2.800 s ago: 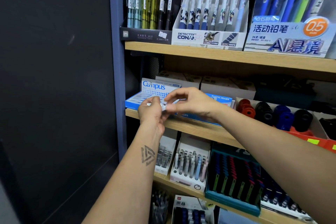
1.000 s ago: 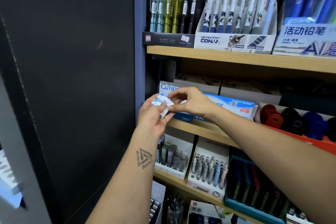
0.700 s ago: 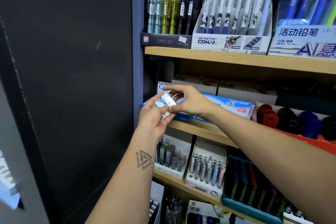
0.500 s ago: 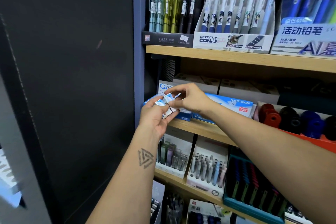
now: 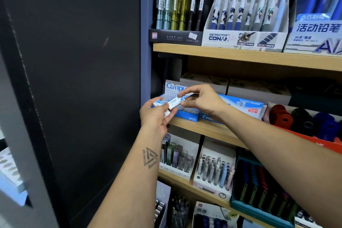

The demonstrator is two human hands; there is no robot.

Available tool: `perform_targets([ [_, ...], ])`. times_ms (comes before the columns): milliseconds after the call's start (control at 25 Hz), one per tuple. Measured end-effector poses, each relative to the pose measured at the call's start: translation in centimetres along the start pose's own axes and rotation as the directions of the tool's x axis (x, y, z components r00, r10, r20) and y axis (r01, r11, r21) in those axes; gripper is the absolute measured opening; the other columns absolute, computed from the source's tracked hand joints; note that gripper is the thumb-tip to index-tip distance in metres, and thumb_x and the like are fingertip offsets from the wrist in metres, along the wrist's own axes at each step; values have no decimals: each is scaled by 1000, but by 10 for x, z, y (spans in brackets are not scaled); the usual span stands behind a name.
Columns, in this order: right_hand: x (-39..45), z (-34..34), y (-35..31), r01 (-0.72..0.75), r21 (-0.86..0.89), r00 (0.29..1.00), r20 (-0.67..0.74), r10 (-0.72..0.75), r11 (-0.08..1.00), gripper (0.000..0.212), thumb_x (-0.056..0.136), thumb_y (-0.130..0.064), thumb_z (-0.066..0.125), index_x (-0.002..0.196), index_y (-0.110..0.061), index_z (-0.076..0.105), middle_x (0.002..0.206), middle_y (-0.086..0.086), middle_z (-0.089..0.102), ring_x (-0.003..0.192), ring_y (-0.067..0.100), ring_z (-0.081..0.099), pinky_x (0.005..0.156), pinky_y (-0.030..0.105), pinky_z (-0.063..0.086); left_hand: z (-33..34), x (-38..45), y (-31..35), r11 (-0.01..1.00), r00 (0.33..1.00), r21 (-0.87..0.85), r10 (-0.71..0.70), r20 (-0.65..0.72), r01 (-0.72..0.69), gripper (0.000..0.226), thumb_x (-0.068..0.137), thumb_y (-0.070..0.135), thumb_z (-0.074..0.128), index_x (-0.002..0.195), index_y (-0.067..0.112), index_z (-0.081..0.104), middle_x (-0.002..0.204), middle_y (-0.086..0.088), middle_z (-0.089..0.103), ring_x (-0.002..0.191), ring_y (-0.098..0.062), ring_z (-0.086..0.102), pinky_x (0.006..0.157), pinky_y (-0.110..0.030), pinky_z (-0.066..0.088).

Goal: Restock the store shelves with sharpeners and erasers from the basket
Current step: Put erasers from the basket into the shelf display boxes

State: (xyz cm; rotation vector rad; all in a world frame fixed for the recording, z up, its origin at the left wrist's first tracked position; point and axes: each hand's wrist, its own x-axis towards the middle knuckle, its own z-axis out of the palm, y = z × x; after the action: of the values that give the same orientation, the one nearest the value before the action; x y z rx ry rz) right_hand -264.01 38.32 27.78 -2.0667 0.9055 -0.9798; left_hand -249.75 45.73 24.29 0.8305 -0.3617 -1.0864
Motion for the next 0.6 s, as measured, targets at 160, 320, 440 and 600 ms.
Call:
perform_targets([
  [160, 5, 1, 1, 20, -131, 995, -95, -33, 991, 17, 76, -6, 85, 88, -2, 74, 82, 8, 73, 68, 12, 63, 69, 20, 53, 1, 3, 5, 997, 999, -78, -28, -22, 26, 34, 98, -11, 38, 128, -2, 52, 100, -25, 61, 89, -35, 68, 79, -44, 61],
  [320, 15, 1, 13, -160, -219, 963, -250, 103, 962, 20, 73, -19, 88, 80, -9, 73, 80, 5, 75, 80, 21, 72, 80, 35, 59, -1, 2, 5, 997, 996, -75, 2, -89, -8, 43, 94, -16, 30, 135, -7, 39, 103, -31, 60, 91, -38, 69, 84, -47, 60],
  [440, 18, 8, 18, -164, -262, 968, -228, 104, 951, 21, 69, -23, 90, 71, -16, 71, 72, -1, 72, 72, 16, 68, 74, 31, 56, -1, 3, 6, 995, 996, -97, -10, -88, 2, 37, 97, -15, 33, 132, -7, 41, 107, -34, 60, 99, -41, 68, 83, -48, 59],
  [600, 23, 24, 22, -171, -398, 964, -256, 70, 902, 24, 72, -29, 86, 66, -21, 64, 71, -6, 69, 73, 13, 64, 73, 28, 52, 0, 1, 3, 986, 994, -129, -98, 43, 103, 20, 104, -3, 40, 117, -3, 54, 115, -28, 61, 101, -40, 63, 77, -49, 56],
])
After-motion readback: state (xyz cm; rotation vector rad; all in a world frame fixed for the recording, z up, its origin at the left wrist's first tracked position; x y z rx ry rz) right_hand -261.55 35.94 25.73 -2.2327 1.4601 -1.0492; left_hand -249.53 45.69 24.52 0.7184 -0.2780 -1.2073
